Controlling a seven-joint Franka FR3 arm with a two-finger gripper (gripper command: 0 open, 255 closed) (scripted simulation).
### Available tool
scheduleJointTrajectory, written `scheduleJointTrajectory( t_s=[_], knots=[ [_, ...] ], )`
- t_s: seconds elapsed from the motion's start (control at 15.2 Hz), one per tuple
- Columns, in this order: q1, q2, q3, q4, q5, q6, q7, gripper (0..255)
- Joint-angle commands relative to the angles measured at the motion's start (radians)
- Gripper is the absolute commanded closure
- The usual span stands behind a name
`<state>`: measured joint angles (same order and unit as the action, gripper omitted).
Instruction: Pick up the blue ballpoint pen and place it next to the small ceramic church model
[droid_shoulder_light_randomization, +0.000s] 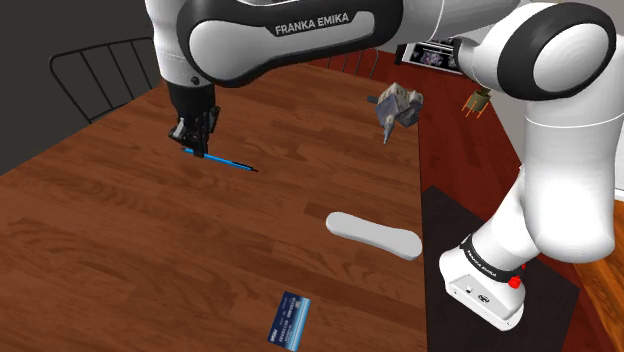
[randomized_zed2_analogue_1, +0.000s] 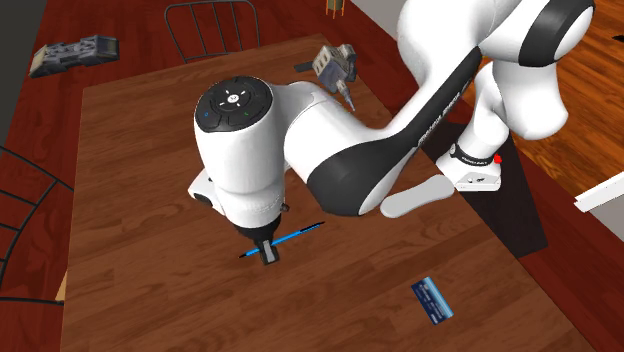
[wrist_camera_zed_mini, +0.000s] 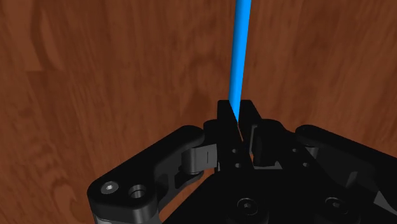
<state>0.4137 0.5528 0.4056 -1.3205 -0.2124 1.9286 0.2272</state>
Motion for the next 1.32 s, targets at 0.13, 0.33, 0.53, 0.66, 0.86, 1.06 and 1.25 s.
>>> scheduleJointTrajectory(
  t_s=[0.13,0.33,0.53,0.66,0.86,1.06,1.25],
  knots=[
    [0.003,-0.005,0.002,0.047,0.004,-0.052,-0.006,255],
    [0.008,-0.005,0.003,0.088,0.005,-0.092,-0.008,255],
    [0.015,-0.002,0.004,0.134,0.005,-0.134,-0.011,255],
    [0.020,0.002,0.004,0.168,0.005,-0.164,-0.012,255],
    [0.029,0.011,0.004,0.225,0.003,-0.210,-0.014,255],
    [0.041,0.025,0.003,0.289,-0.001,-0.260,-0.017,255],
    [0.015,-0.011,0.005,0.252,0.012,-0.258,-0.033,255]
  ],
)
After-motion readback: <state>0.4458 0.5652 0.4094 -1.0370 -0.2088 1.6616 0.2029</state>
